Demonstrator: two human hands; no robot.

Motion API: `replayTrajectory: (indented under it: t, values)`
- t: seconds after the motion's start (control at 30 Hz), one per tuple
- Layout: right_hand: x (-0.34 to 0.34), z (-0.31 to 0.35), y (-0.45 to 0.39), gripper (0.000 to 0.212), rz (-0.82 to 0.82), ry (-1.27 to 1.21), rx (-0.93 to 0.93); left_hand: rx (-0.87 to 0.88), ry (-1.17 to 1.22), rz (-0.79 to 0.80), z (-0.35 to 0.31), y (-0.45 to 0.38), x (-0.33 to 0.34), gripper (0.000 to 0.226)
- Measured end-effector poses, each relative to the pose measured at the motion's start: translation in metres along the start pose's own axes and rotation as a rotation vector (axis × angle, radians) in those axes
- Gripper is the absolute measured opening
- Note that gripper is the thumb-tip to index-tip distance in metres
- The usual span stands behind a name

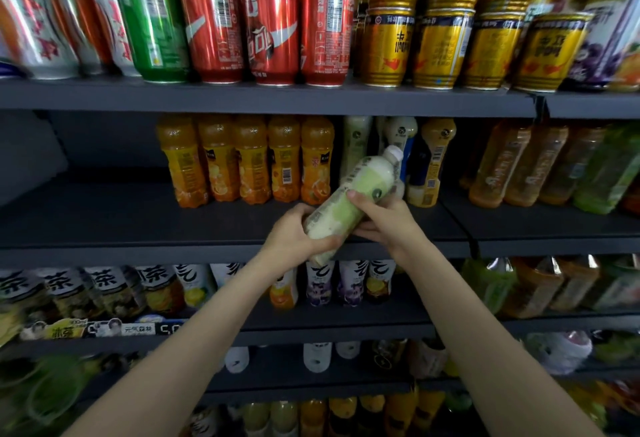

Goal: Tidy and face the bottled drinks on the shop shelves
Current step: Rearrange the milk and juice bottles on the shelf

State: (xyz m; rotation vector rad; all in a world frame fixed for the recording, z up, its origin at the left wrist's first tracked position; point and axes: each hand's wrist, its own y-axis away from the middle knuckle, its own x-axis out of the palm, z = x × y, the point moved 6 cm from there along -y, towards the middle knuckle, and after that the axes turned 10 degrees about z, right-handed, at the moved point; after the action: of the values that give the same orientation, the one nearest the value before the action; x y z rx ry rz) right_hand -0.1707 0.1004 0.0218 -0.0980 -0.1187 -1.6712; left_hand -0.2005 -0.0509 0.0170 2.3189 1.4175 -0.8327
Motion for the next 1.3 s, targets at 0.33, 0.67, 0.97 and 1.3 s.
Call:
replayTrajectory:
  t: [0.33,0.67,0.97,1.3]
  values:
    - [0.027,-0.007,0.01,0.02,-0.001,-0.338,-0.003,-0.093,0.614,0.166,0.023,0.035,-0.034,0.05]
    - [0.06,-0.013,0.01,0.032,0.089,-0.407,0.107,0.265,-0.011,-0.21,0.019,0.055,-0.069,0.055]
    - [0.062,-0.011,0.016,0.027,0.054,-0.372,-0.046,0.408,-0.263,-0.126,0.022,0.058,-0.064,0.06]
    - [0.064,0.0,0.022,0.06,0.118,0.188,-0.275,0.283,-0.021,0.046,0.026,0.029,-0.035,0.068]
